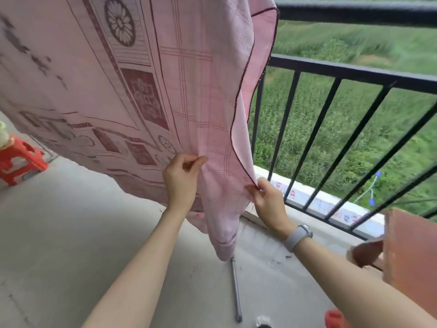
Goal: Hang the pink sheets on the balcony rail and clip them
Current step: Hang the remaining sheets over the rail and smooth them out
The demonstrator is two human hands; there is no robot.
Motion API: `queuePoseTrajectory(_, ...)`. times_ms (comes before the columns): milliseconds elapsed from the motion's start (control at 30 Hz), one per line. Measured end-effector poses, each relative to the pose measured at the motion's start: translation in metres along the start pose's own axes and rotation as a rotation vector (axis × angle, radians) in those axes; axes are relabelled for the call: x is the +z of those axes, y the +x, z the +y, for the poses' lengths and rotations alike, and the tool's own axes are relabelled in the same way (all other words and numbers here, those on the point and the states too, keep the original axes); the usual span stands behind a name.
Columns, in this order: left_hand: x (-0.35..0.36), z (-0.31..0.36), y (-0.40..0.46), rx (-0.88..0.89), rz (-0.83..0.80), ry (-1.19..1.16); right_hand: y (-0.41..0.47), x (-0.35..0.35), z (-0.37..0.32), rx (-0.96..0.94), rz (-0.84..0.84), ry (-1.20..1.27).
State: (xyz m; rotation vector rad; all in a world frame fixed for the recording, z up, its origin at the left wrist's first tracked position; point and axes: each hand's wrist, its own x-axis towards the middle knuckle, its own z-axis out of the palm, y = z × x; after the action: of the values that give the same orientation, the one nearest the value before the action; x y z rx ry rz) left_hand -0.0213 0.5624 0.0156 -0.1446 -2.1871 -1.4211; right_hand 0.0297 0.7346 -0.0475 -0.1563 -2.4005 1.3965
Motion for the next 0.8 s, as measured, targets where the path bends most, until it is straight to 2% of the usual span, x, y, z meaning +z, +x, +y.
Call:
queuePoseTrajectory(300, 0.009, 0.011, -0.011, 0.022, 0.037, -0.021, 0.000, -0.016, 0.008, -0.101, 0.022, -0.099)
queuePoseTrajectory(400, 0.013, 0.000, -0.025, -0.066, 0.019, -0.006, -0.006, -0.016, 0.018, -0.062, 0.005, -0.078)
queuePoseTrajectory(533, 0.008, -0.032, -0.061, -0.205, -0.067, 0.054, -0.011, -0.015, 0.027, -0.102, -0.027, -0.112)
queuePoseTrajectory(667, 0.015, -0.024, -0.058, -0.247, -0.205, 0.032, -0.030, -0.006, 0.055, 0.032, -0.143, -0.238)
queuePoseTrajectory(800, 0.020, -0.003, -0.044, -0.113, -0.243, -0.010, -0.054, 0.000, 0.078, 0.164, -0.264, -0.283)
